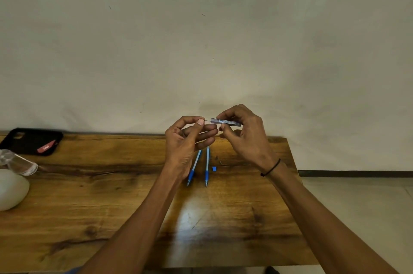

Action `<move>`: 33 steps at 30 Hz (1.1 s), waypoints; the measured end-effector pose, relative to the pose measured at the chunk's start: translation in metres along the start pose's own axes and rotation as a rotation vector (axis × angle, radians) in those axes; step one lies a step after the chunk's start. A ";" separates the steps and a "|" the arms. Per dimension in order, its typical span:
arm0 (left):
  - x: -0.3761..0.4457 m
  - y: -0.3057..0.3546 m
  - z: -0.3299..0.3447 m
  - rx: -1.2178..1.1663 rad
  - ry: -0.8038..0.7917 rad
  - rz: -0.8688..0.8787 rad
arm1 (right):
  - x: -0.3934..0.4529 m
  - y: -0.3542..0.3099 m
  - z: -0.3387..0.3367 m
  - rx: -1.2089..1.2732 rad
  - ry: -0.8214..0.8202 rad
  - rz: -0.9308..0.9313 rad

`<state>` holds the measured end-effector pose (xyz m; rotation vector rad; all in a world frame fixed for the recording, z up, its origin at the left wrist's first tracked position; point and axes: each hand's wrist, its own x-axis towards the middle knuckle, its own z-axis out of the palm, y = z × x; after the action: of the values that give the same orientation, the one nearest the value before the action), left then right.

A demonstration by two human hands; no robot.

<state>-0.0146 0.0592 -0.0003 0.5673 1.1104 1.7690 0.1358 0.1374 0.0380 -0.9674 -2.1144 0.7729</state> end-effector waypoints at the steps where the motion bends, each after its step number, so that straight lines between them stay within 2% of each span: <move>1: 0.000 0.000 0.000 0.011 0.008 0.003 | 0.000 0.000 0.000 0.000 0.002 0.003; 16: 0.007 0.003 -0.008 0.108 0.106 0.064 | -0.002 0.020 0.000 -0.009 0.048 0.046; 27: 0.009 0.002 -0.011 0.084 0.168 0.017 | -0.009 0.045 0.005 -0.015 0.030 0.112; 33: 0.010 0.001 -0.013 0.052 0.189 -0.016 | -0.011 0.059 0.011 0.062 0.049 0.201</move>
<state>-0.0292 0.0620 -0.0062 0.4276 1.2899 1.8127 0.1564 0.1579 -0.0153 -1.1658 -1.9600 0.8993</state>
